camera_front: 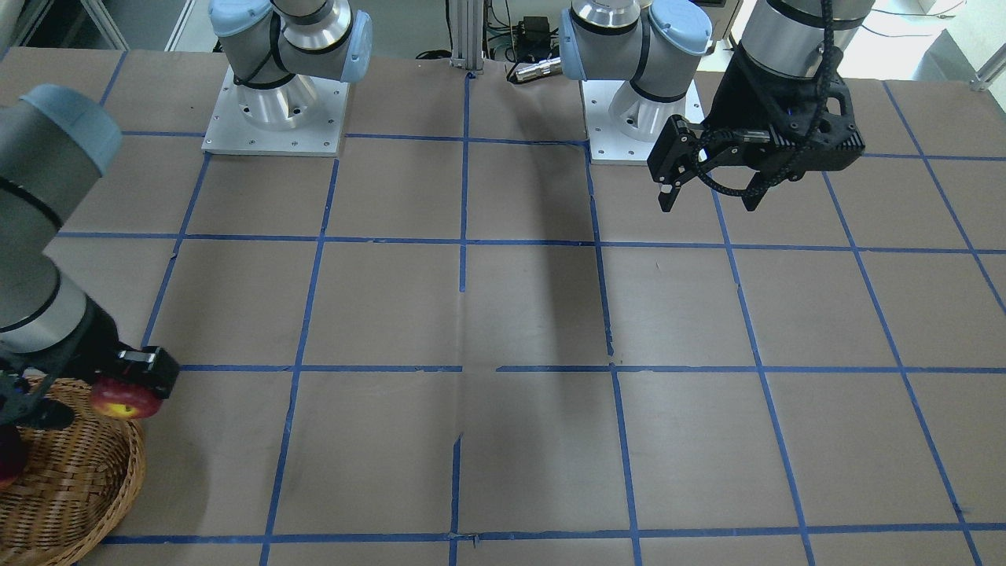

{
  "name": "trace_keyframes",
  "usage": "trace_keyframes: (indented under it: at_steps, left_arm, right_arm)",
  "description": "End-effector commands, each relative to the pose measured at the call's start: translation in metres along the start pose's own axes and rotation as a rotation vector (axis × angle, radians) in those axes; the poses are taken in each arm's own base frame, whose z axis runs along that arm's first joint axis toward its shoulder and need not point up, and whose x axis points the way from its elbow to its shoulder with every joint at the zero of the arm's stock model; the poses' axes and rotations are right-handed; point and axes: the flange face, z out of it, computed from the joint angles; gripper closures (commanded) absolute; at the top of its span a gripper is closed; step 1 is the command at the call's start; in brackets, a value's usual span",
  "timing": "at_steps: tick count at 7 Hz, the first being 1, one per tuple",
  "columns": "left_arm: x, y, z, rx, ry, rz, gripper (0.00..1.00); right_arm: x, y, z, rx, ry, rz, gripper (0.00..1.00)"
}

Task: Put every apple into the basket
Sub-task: 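Carry the red-yellow apple into the basket and release it with the right gripper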

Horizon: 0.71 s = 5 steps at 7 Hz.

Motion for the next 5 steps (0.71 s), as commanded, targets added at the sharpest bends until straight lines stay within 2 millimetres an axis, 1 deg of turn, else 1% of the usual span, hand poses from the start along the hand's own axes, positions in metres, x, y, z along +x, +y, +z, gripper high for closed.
trace_keyframes:
  at_steps: [1, 2, 3, 4, 5]
  left_arm:
    - [0.000, 0.000, 0.000, 0.003, 0.001, -0.007, 0.00]
    - [0.000, 0.001, -0.001, 0.004, 0.001, -0.005, 0.00]
    - [0.000, 0.000, 0.000, 0.003, 0.001, -0.008, 0.00]
    - [0.000, 0.000, 0.000, 0.003, 0.001, -0.008, 0.00]
    - [0.000, 0.000, 0.000, 0.003, 0.001, -0.010, 0.00]
  right_arm:
    - [0.072, -0.044, 0.037, 0.006, 0.085, -0.037, 1.00]
    - [0.077, -0.060, 0.048, 0.004, 0.090, -0.034, 1.00]
    - [0.079, -0.066, 0.060, -0.004, 0.087, -0.023, 0.87]
    - [0.079, -0.066, 0.067, -0.014, 0.086, -0.016, 0.53]
    - [0.079, -0.066, 0.069, -0.008, 0.084, -0.006, 0.01]
